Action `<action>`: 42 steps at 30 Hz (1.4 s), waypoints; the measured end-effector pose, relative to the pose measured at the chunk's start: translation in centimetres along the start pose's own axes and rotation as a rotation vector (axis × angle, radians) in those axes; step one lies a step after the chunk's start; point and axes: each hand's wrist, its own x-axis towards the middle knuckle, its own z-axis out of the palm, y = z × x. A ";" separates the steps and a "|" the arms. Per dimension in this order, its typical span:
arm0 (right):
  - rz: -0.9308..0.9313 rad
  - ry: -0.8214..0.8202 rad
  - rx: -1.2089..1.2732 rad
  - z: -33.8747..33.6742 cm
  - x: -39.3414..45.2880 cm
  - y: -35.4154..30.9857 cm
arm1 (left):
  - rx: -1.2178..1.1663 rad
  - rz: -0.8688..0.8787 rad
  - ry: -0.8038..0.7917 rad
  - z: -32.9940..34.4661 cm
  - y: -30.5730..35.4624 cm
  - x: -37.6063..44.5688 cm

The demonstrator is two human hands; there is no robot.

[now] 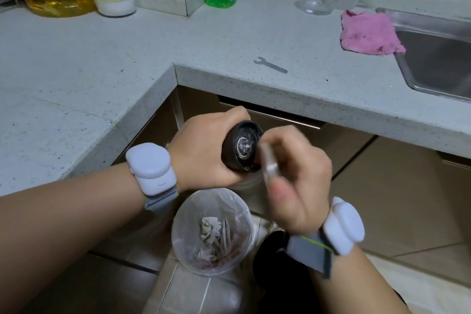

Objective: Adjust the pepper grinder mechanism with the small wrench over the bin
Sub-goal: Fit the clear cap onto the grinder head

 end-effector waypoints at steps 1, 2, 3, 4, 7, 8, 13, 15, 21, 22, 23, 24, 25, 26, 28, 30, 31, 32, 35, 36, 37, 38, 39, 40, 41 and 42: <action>0.149 0.106 0.229 0.1 0.1 0.1 | 0.013 0.007 0.018 -0.1 -0.1 0.0; 0.284 0.202 0.447 0.0 0.4 0.2 | -0.001 0.000 0.049 -0.3 -0.2 0.1; 0.390 0.272 0.635 -0.2 0.7 0.4 | -0.029 -0.016 0.092 -0.4 -0.2 0.1; 0.462 0.316 0.764 -0.4 1.0 0.8 | -0.065 -0.033 0.136 -0.4 -0.3 0.3; 0.543 0.392 0.966 -1.3 1.6 1.6 | -0.142 -0.078 0.224 -0.2 -0.4 0.5; 0.564 0.419 1.001 -1.5 1.6 1.8 | -0.157 -0.098 0.238 -0.1 -0.5 0.5; 0.612 0.442 1.011 -1.6 2.0 2.1 | -0.271 -0.223 0.255 -0.4 -0.9 1.0; 0.602 0.403 0.956 -1.5 1.8 2.2 | -0.336 -0.240 0.229 -0.6 -0.9 1.1; 0.518 0.278 0.736 -0.8 1.3 2.5 | -0.317 -0.227 0.202 -0.5 -0.8 1.2; 0.489 0.263 0.717 -0.6 1.2 2.5 | -0.309 -0.228 0.203 -0.5 -0.9 1.2; 0.459 0.249 0.698 -0.5 1.1 2.4 | -0.303 -0.229 0.203 -0.5 -0.9 1.2; 0.434 0.235 0.674 -0.3 1.0 2.4 | -0.294 -0.230 0.202 -0.5 -1.0 1.2; 0.416 0.219 0.652 -0.2 0.9 2.4 | -0.281 -0.233 0.200 -0.4 -1.1 1.3; 0.407 0.205 0.640 0.0 0.8 2.4 | -0.265 -0.241 0.195 -0.4 -1.1 1.3; 0.405 0.187 0.651 0.1 0.7 2.4 | -0.224 -0.265 0.184 -0.4 -1.3 1.4; 0.408 0.191 0.700 -0.1 0.7 2.5 | -0.181 -0.286 0.173 -0.4 -1.5 1.5; 0.410 0.198 0.726 -0.3 0.7 2.6 | -0.160 -0.292 0.168 -0.4 -1.6 1.6; 0.409 0.206 0.729 -0.4 0.7 2.7 | -0.143 -0.298 0.165 -0.3 -1.8 1.6; 0.395 0.219 0.672 -0.6 0.7 3.2 | -0.110 -0.327 0.170 0.0 -2.5 1.6; 0.391 0.218 0.667 -0.5 0.7 3.4 | -0.106 -0.336 0.173 0.1 -2.7 1.6; 0.391 0.212 0.658 -0.4 0.6 3.5 | -0.104 -0.345 0.172 0.2 -2.7 1.5; 0.390 0.205 0.636 -0.3 0.6 3.7 | -0.106 -0.347 0.163 0.3 -2.7 1.5; 0.388 0.202 0.610 -0.1 0.6 3.9 | -0.112 -0.344 0.146 0.4 -2.6 1.5; 0.383 0.203 0.594 0.1 0.4 4.2 | -0.123 -0.338 0.123 0.5 -2.5 1.4; 0.375 0.202 0.577 0.2 0.4 4.3 | -0.138 -0.327 0.098 0.5 -2.3 1.2; 0.363 0.195 0.559 0.4 0.3 4.4 | -0.149 -0.307 0.075 0.6 -2.3 1.1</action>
